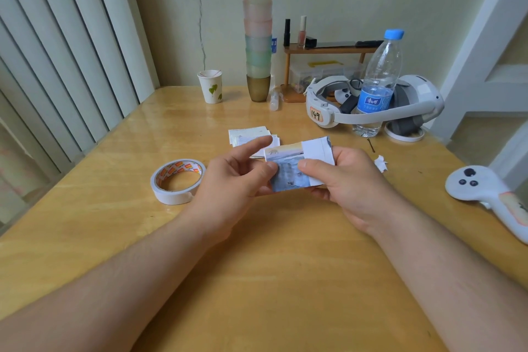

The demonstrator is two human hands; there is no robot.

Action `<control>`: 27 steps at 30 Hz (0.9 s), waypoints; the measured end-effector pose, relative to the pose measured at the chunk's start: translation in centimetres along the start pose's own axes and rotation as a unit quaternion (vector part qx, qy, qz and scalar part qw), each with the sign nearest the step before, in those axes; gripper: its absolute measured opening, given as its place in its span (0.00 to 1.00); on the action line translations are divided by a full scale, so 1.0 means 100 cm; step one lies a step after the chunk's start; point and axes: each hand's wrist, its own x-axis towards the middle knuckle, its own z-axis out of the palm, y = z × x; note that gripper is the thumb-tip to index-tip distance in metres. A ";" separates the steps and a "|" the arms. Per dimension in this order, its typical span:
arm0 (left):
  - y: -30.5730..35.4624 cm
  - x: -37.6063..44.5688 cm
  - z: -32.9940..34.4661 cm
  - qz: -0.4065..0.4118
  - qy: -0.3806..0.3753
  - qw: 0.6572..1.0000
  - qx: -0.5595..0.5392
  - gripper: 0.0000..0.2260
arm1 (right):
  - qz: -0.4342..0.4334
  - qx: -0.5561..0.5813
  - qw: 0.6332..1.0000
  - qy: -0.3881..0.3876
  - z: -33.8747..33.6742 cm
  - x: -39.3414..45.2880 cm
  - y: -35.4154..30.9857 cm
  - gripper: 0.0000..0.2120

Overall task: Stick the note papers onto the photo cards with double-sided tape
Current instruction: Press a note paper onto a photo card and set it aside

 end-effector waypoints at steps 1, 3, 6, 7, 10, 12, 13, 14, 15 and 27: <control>-0.001 0.001 0.000 -0.011 -0.004 1.000 -0.018 0.18 | -0.011 0.007 1.000 -0.006 0.002 -0.001 0.000 0.05; -0.003 0.003 0.000 -0.029 -0.028 0.997 -0.062 0.21 | -0.025 0.024 0.999 -0.020 0.006 -0.003 0.000 0.06; -0.003 -0.001 0.005 -0.029 -0.066 0.995 -0.067 0.17 | -0.038 0.047 0.997 -0.038 0.011 -0.005 0.003 0.06; -0.004 -0.002 0.007 -0.027 -0.075 0.995 -0.057 0.15 | -0.040 0.056 0.997 -0.041 0.012 -0.005 0.003 0.06; -0.006 -0.002 0.006 -0.024 -0.082 0.995 -0.058 0.15 | -0.046 0.071 0.995 -0.043 0.013 -0.006 0.002 0.06; -0.006 -0.001 0.005 -0.022 -0.084 0.994 -0.061 0.15 | -0.044 0.071 0.995 -0.049 0.012 -0.005 0.003 0.07; -0.006 -0.001 0.005 -0.023 -0.087 0.994 -0.064 0.15 | -0.041 0.070 0.995 -0.052 0.012 -0.005 0.003 0.08; -0.006 -0.002 0.005 -0.022 -0.092 0.993 -0.067 0.15 | -0.039 0.071 0.995 -0.056 0.011 -0.005 0.003 0.08; -0.005 -0.002 0.005 -0.021 -0.097 0.992 -0.074 0.15 | -0.037 0.074 0.995 -0.060 0.011 -0.005 0.003 0.09; -0.005 -0.001 0.003 -0.013 -0.078 0.995 -0.054 0.10 | -0.009 0.067 0.993 -0.093 0.002 -0.006 -0.002 0.06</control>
